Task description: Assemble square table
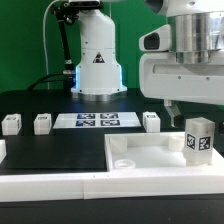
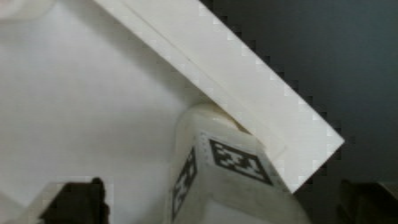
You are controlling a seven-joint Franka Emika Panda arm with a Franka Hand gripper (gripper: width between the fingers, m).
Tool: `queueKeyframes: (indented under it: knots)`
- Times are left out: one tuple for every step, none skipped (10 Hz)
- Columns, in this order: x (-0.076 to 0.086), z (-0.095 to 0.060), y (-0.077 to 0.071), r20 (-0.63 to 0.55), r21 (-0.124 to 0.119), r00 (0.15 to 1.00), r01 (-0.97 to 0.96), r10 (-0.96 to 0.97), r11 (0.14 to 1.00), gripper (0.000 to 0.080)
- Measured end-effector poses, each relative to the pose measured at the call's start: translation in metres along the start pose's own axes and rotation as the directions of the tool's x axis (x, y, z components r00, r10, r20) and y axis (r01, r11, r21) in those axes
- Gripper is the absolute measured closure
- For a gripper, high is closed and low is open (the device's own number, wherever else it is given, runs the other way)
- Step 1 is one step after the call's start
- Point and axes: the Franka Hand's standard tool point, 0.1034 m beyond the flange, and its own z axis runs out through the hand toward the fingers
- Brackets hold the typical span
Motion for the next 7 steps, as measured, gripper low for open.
queueKeyframes:
  knots:
    - [0.0011, 0.0002, 0.0010, 0.000, 0.000, 0.994, 0.111, -0.111, 0.994, 0.0151]
    - [0.0020, 0.0004, 0.0021, 0.001, -0.001, 0.978, 0.209, -0.209, 0.978, 0.0150]
    - [0.0014, 0.0006, 0.0024, 0.006, -0.003, 0.955, 0.296, -0.296, 0.955, 0.0150]
    - [0.0006, 0.0004, 0.0023, 0.013, -0.015, 0.920, 0.392, -0.392, 0.920, 0.0150]
    - [0.0001, -0.0002, 0.0006, 0.017, -0.029, 0.874, 0.485, -0.485, 0.874, 0.0150]
    - [-0.0007, 0.0001, -0.0011, 0.027, -0.044, 0.827, 0.562, -0.561, 0.826, 0.0150]
    - [-0.0002, -0.0001, -0.0014, 0.030, -0.042, 0.776, 0.631, -0.630, 0.775, 0.0150]
